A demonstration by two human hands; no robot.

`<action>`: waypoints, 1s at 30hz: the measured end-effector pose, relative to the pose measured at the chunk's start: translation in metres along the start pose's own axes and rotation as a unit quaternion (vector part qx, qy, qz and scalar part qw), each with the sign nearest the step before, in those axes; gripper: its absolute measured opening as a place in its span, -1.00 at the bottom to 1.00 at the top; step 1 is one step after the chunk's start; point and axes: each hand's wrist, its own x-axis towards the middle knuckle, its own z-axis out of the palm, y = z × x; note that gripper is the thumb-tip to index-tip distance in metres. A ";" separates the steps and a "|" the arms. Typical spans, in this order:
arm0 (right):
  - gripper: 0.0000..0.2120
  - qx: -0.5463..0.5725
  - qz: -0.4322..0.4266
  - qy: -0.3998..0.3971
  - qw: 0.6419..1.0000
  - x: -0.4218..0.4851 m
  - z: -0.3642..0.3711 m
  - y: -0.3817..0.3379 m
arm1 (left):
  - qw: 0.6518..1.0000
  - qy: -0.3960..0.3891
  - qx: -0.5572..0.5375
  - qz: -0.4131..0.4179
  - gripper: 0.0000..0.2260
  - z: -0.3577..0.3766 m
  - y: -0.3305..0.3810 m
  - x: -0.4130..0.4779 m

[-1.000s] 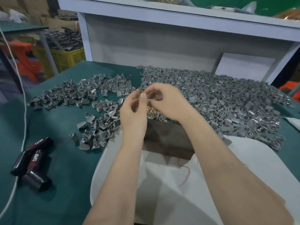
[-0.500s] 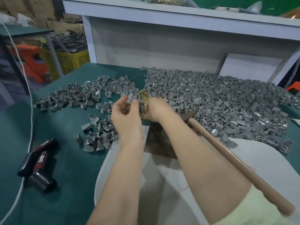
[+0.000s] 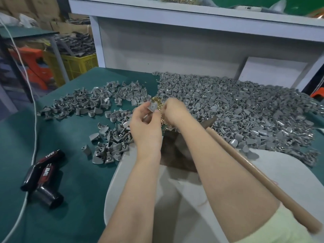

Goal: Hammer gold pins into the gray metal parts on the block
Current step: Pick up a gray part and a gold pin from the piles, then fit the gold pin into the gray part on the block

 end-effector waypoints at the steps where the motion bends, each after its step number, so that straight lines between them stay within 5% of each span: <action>1: -0.90 0.065 -0.015 0.029 0.997 -0.005 -0.010 0.006 | 0.999 -0.032 0.040 0.016 -0.79 0.001 -0.001 0.000; 7: -0.77 0.365 -0.017 0.087 0.927 -0.074 -0.055 0.065 | 0.937 -0.210 0.255 0.111 -0.78 0.011 -0.007 -0.016; 10: -0.76 0.419 0.008 0.099 0.903 -0.104 -0.051 0.089 | 0.900 -0.227 0.340 0.152 -0.78 0.011 -0.008 -0.021; 15: -0.85 0.510 0.009 0.121 0.852 -0.119 -0.028 0.096 | 0.890 -0.239 0.356 0.155 -0.82 0.012 -0.005 -0.025; 19: -0.85 0.471 -0.019 0.160 0.868 -0.114 -0.016 0.095 | 0.873 -0.276 0.379 0.136 -0.83 0.010 -0.006 -0.026; 24: -0.73 0.330 -0.045 0.214 0.918 -0.112 -0.012 0.097 | 0.767 -0.298 0.532 0.198 -0.87 0.009 -0.008 -0.027; 30: -0.75 0.286 -0.035 0.203 0.936 -0.114 -0.005 0.094 | 0.765 -0.286 0.544 0.192 -0.66 0.007 -0.011 -0.025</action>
